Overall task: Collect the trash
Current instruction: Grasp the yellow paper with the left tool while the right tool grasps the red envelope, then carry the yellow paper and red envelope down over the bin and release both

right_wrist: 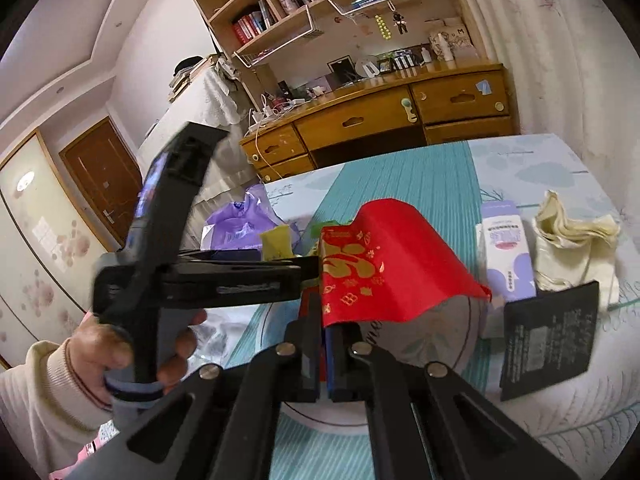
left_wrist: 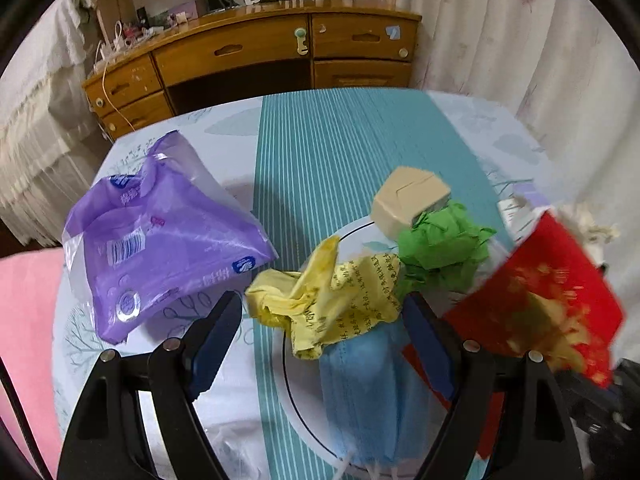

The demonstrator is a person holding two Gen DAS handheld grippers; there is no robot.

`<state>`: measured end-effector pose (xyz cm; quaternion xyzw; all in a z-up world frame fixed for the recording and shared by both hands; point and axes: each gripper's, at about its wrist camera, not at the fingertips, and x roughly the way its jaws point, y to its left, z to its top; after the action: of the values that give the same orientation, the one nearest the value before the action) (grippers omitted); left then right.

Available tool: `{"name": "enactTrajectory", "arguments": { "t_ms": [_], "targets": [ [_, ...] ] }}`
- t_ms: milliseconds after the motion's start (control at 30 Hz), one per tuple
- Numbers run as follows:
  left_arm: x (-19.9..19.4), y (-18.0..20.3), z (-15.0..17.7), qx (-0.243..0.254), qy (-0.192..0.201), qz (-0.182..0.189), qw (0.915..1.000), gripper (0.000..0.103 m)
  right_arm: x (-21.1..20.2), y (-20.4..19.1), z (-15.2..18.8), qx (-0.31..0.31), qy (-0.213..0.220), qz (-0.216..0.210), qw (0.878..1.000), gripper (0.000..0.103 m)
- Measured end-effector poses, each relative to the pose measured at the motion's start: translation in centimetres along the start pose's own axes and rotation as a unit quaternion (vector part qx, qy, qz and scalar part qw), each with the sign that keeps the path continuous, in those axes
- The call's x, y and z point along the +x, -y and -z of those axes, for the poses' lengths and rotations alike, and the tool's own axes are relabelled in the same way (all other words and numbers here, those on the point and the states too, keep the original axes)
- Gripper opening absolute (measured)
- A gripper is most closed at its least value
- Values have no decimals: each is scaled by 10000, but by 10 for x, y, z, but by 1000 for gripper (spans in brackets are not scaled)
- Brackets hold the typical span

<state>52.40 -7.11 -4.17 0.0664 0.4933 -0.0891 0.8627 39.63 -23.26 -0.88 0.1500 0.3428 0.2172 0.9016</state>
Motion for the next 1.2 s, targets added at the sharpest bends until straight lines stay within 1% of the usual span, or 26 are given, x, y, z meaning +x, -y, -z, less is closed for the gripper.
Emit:
{"name": "enactTrajectory", "arguments": {
  "t_ms": [67,133,167,233,300,400,500,633,733,833,967,1100,1200],
  "targets": [
    [7,5,0,65,-21,-80,9999,81,-1,3,2,25,-12,9,10000,1],
    [9,7,1,59,9,-12,10000,72,-2,7,4,63,-31,-1,10000,1],
    [9,8,2,64,18,86,9999,64,-2,8,6,83,-39,-10,10000,1],
    [8,10,2,101,83,174,9998,60,-1,11,8,109,-55,-25,9999,1],
    [4,11,2,181,170,276,9993,51,-1,13,10,130,-70,-31,9999,1],
    [-1,9,4,209,242,336,9989,40,-1,14,13,173,-66,-58,9998,1],
    [-8,4,6,123,289,331,9990,37,-4,12,13,192,-38,-77,9998,1],
    [-27,-6,14,-40,340,444,9984,37,-12,4,11,154,12,-90,9998,1],
    [-52,-12,23,-102,388,547,9977,36,-25,-7,11,68,51,-85,9999,1],
    [-87,-14,37,-77,495,666,9965,36,-43,-21,16,-30,87,-95,9999,1],
    [-140,-12,65,37,674,773,9947,36,-74,-48,28,-173,120,-117,9997,1],
    [-191,-11,105,46,780,899,9929,36,-109,-75,45,-337,143,-143,9992,1],
    [-222,-11,139,-32,819,979,9918,36,-139,-99,67,-428,104,-151,9989,1]
  ]
}}
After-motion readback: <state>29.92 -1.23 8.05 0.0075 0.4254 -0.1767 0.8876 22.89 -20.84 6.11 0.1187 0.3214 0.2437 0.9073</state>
